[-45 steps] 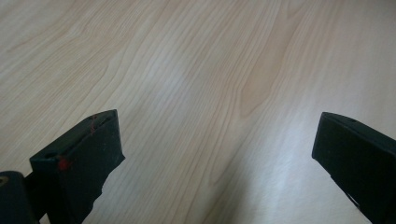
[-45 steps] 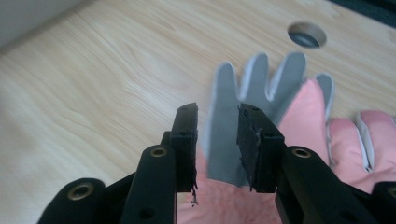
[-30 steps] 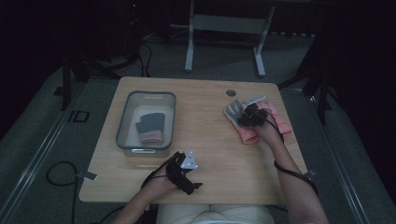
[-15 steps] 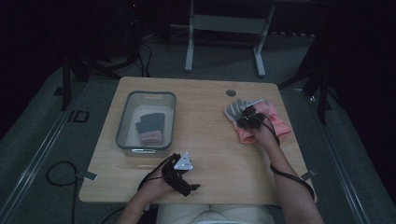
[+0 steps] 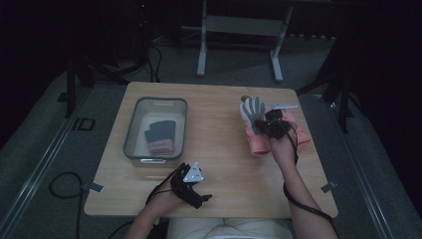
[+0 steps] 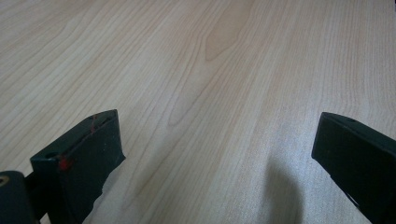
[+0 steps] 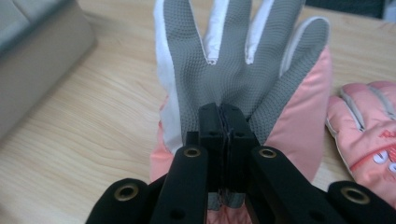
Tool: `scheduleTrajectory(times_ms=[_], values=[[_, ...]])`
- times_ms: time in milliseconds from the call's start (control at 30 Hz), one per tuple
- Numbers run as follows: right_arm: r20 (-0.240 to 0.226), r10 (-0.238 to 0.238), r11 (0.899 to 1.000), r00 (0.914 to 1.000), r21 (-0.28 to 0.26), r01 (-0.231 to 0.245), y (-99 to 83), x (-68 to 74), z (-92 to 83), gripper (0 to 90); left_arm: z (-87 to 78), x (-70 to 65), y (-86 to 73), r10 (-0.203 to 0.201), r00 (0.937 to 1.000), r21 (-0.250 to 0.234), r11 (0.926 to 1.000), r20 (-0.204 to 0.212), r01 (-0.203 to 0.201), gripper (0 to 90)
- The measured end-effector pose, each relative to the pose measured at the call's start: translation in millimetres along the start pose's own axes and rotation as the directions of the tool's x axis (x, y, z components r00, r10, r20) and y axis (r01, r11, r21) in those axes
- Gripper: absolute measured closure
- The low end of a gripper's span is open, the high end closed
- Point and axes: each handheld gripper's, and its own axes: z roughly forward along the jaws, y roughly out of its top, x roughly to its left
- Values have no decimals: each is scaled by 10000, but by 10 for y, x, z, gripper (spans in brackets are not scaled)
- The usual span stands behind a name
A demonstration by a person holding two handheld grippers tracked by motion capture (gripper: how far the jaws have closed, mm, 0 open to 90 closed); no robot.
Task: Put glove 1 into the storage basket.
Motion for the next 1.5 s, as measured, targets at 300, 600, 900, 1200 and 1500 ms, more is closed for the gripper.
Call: scheduleTrajectory(times_ms=[300, 600, 900, 1200, 1500], values=[[332, 612, 9932, 9976, -1007, -576, -122, 453, -321, 883, 4, -4, 4, 253, 9991, -147, 9996, -342, -258, 14], [316, 1298, 9908, 9910, -431, -1284, -396, 607, -126, 883, -11, -13, -2, 101, 9997, -225, 9997, -237, -106, 14], [61, 1520, 9877, 9884, 372, -1521, -524, 742, 307, 882, -17, -9, -8, 66, 9997, -277, 9996, -225, -72, 15], [117, 1414, 9835, 9899, 1126, -1418, -601, 777, 643, 873, -29, 1, -18, -18, 9999, -317, 9995, -114, 14, 14], [-183, 500, 9928, 9986, 1096, -478, -601, 751, 770, 861, -27, 14, -34, -45, 10000, -337, 9994, -74, 42, 14]])
